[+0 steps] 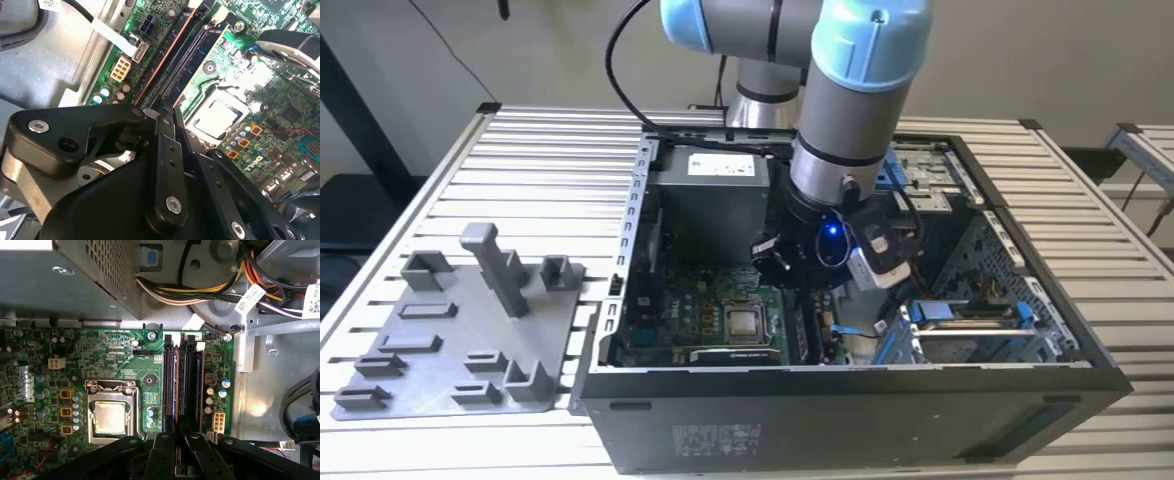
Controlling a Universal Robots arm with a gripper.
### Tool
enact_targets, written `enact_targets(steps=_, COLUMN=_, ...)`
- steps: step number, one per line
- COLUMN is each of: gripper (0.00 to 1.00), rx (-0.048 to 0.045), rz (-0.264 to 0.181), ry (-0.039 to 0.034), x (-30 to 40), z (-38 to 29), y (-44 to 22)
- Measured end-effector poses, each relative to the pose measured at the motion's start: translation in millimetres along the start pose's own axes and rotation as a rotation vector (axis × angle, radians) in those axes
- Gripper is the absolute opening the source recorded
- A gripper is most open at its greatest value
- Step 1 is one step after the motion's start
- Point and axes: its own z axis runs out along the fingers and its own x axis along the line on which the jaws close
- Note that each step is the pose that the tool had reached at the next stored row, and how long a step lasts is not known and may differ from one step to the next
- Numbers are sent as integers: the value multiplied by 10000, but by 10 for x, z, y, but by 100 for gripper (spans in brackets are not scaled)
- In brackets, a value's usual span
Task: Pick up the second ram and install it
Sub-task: 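Insert the second ram into the second slot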
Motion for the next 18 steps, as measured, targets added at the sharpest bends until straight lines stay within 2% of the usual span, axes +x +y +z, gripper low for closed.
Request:
enact_targets(steps=10, gripper=14, rx=-2, rz=23, ry=0, x=0, z=2, y=0)
enact_targets(steps=18, gripper=14, rx=-9, rz=320, ry=9, x=-1, z=18, y=1)
